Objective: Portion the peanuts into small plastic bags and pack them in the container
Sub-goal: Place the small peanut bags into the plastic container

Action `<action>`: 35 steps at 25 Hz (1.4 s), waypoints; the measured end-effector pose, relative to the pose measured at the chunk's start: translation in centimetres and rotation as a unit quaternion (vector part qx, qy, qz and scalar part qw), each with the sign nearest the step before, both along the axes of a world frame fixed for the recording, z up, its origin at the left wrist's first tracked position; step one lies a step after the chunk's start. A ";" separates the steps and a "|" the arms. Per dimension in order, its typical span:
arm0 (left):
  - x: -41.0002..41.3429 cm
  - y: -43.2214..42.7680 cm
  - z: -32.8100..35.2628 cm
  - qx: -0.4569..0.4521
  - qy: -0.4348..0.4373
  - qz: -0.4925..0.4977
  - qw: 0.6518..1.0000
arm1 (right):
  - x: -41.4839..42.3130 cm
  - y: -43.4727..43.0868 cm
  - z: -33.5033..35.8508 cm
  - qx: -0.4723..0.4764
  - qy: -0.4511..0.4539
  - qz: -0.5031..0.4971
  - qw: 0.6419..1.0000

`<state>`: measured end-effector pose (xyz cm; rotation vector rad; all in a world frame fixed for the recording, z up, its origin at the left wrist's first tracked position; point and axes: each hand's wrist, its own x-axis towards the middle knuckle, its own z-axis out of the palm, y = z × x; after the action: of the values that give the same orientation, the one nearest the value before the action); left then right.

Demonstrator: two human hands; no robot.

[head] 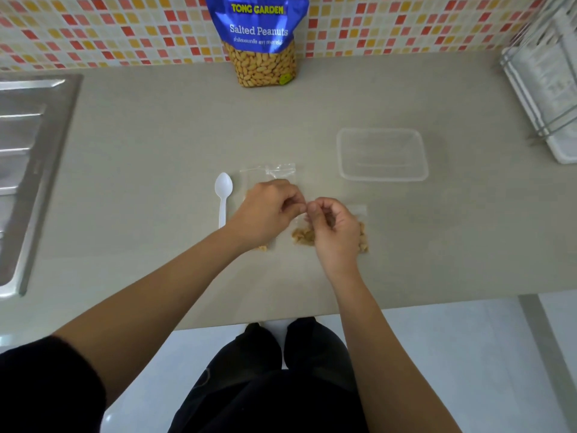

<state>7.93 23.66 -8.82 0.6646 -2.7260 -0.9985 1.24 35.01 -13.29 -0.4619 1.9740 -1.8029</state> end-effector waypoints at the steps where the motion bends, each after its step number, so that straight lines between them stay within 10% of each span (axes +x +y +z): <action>1: 0.0 0.2 0.0 -0.014 0.007 0.003 1.000 | 0.1 0.0 0.2 0.011 0.020 -0.019 1.000; 11: 1.0 0.2 -0.2 -0.031 0.037 0.021 0.999 | -0.8 0.6 0.9 0.007 -0.004 -0.070 0.998; 16: 2.4 3.4 -3.5 0.363 0.036 0.137 0.921 | -2.2 1.0 -0.1 -0.008 -0.206 -0.072 0.976; 20: 2.2 6.4 -5.7 0.433 0.059 0.240 0.867 | -4.4 2.5 -1.5 0.161 0.079 0.003 0.984; 29: -0.1 8.6 -8.9 0.092 0.015 0.158 0.983 | -5.1 2.5 -4.3 0.233 0.172 0.059 0.955; 35: 0.1 9.1 -10.3 -0.029 0.014 0.100 0.995 | -6.1 4.7 -3.7 0.254 0.337 0.083 0.903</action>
<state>8.05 32.79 -19.13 0.8847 -2.5916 -0.8729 -4.88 39.71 -17.02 -1.1401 2.6362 -1.0117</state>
